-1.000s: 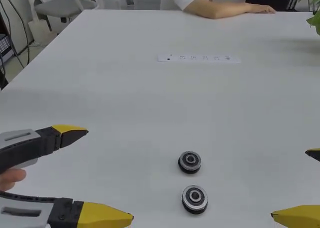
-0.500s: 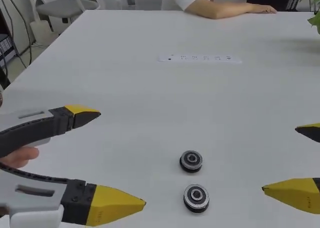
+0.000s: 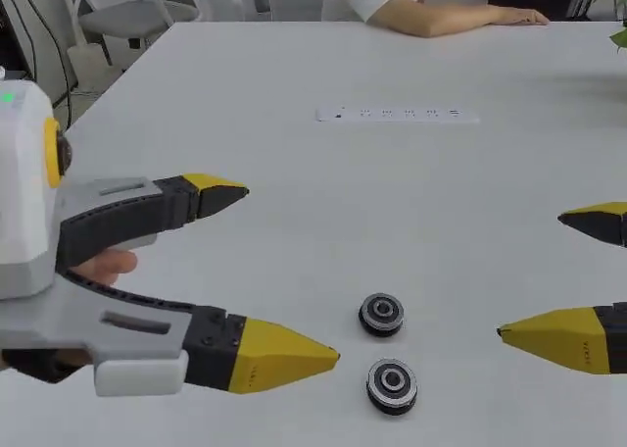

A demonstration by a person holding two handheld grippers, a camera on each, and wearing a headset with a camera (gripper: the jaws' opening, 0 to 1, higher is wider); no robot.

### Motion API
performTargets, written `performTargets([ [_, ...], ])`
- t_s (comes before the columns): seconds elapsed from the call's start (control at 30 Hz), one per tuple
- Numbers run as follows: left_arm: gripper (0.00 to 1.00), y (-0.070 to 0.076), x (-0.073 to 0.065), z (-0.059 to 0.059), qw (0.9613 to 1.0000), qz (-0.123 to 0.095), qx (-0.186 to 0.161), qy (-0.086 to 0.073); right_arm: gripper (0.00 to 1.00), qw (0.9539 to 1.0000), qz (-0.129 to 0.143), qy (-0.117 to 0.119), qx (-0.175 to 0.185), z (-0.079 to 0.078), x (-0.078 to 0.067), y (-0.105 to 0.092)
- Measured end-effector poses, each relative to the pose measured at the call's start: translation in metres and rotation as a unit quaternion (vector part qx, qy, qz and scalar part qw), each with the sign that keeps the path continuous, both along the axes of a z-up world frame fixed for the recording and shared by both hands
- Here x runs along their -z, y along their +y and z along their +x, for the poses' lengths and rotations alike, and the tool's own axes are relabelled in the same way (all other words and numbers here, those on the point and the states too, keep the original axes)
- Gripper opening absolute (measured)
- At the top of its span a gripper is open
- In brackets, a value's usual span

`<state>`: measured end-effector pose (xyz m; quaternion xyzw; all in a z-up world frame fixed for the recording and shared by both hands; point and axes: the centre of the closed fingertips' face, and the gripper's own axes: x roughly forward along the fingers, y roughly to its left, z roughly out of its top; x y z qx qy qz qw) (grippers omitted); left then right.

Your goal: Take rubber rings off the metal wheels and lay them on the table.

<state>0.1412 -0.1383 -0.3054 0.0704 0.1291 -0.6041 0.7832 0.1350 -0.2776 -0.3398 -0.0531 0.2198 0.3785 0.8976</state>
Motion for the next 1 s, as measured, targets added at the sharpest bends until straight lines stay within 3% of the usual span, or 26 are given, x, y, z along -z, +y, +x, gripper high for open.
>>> performTargets([
  [0.17,0.90,-0.015,-0.003,0.002,0.9997,-0.010,0.019,-0.007,0.87,0.9998,0.002,-0.007,-0.019,0.006,-0.005,0.008],
  [0.4,0.85,-0.031,-0.004,0.004,0.9984,0.003,0.047,-0.030,0.84,0.9990,0.000,-0.018,-0.041,0.017,-0.012,0.016],
  [0.67,0.80,-0.043,0.003,0.011,0.9965,0.009,0.069,-0.046,0.75,0.9971,0.032,-0.032,-0.061,0.024,-0.012,0.027],
  [0.73,0.76,-0.045,0.005,0.013,0.9964,0.005,0.072,-0.045,0.74,0.9969,0.036,-0.034,-0.062,0.025,-0.010,0.028],
  [0.87,0.73,-0.050,0.016,0.015,0.9969,-0.005,0.076,-0.022,0.69,0.9951,0.047,-0.035,-0.080,0.020,-0.001,0.036],
  [1.0,0.66,-0.055,0.029,0.018,0.9969,0.001,0.075,-0.026,0.62,0.9945,0.046,-0.017,-0.093,0.015,0.017,0.042],
])
